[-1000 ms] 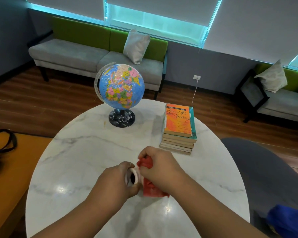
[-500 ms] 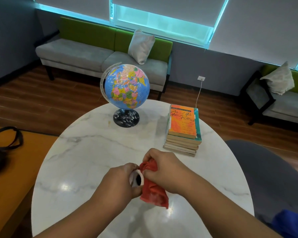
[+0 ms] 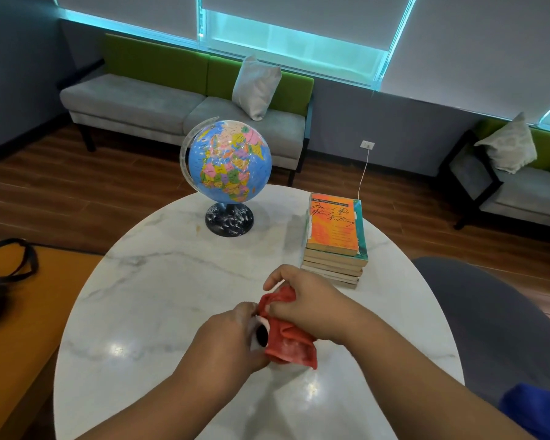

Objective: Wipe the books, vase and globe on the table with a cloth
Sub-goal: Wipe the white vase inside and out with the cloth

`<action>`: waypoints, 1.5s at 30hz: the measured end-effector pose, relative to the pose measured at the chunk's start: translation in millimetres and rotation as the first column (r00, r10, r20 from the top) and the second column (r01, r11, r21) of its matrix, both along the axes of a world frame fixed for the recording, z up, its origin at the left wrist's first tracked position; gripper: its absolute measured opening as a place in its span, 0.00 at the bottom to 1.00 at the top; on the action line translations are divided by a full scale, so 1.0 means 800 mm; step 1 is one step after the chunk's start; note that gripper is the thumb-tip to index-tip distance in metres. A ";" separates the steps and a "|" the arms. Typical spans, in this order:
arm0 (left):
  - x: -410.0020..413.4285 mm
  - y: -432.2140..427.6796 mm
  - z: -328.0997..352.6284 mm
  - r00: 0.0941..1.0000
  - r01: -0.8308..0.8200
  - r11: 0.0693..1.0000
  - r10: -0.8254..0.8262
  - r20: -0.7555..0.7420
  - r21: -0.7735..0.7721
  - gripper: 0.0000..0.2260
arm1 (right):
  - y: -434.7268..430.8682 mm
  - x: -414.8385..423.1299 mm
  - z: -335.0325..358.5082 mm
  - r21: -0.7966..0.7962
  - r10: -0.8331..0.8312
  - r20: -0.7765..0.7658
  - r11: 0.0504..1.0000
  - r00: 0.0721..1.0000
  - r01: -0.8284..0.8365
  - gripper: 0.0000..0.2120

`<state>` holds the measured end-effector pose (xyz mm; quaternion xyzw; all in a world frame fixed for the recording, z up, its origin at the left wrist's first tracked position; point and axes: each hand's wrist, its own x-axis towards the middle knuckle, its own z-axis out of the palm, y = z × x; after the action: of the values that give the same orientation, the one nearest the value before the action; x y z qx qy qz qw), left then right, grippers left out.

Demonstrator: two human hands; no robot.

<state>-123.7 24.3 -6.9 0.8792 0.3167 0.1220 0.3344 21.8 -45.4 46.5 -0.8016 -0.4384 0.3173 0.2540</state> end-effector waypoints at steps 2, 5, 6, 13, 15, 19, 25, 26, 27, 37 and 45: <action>0.002 0.002 -0.001 1.000 -0.012 1.000 0.012 -0.001 -0.017 0.26 | 0.004 -0.006 -0.007 0.085 -0.076 -0.043 0.993 0.996 0.079 0.10; -0.001 0.006 -0.002 0.997 -0.071 0.988 0.076 0.030 -0.139 0.31 | -0.003 -0.012 -0.017 0.121 -0.049 -0.043 0.991 0.998 0.054 0.07; -0.003 0.007 -0.002 0.995 -0.083 0.981 0.092 0.041 -0.173 0.32 | -0.008 -0.012 -0.017 0.098 -0.013 -0.017 0.995 1.000 0.015 0.07; -0.020 0.023 -0.017 0.992 -0.128 0.956 0.127 -0.018 -0.263 0.22 | -0.037 0.013 -0.026 0.106 -0.160 0.038 0.982 0.986 0.155 0.09; -0.023 0.024 -0.020 0.990 -0.139 0.950 0.138 -0.023 -0.281 0.20 | -0.042 0.020 -0.030 0.104 -0.250 0.024 0.964 0.968 0.246 0.10; -0.023 0.025 -0.023 0.988 -0.152 0.947 0.155 -0.011 -0.283 0.19 | -0.036 -0.011 -0.031 0.210 -0.188 0.039 0.962 0.981 0.176 0.10; -0.029 0.025 -0.026 0.986 -0.159 0.930 0.167 -0.006 -0.331 0.16 | -0.033 -0.038 -0.039 0.168 0.071 0.114 0.982 0.991 -0.089 0.11; -0.030 0.025 -0.026 0.985 -0.166 0.926 0.174 -0.005 -0.340 0.16 | -0.037 -0.032 -0.044 0.193 0.017 0.084 0.981 0.996 -0.033 0.12; -0.031 0.026 -0.027 0.982 -0.177 0.918 0.187 -0.004 -0.355 0.16 | -0.041 -0.024 -0.049 0.220 -0.048 0.062 0.975 0.997 0.033 0.13; -0.042 0.031 -0.031 0.958 -0.225 0.784 0.288 0.018 -0.578 0.12 | -0.056 0.007 -0.083 0.240 -0.420 -0.113 0.868 0.901 0.435 0.13; -0.040 0.026 -0.036 0.894 -0.308 0.651 0.447 0.022 -0.693 0.10 | -0.035 -0.035 -0.068 0.305 -0.058 0.127 0.952 0.990 0.017 0.16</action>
<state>-155.7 45.2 -36.1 0.5957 0.4819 0.1499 0.6249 -6.0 -73.8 -7.5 -0.7810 -0.4826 0.1867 0.3497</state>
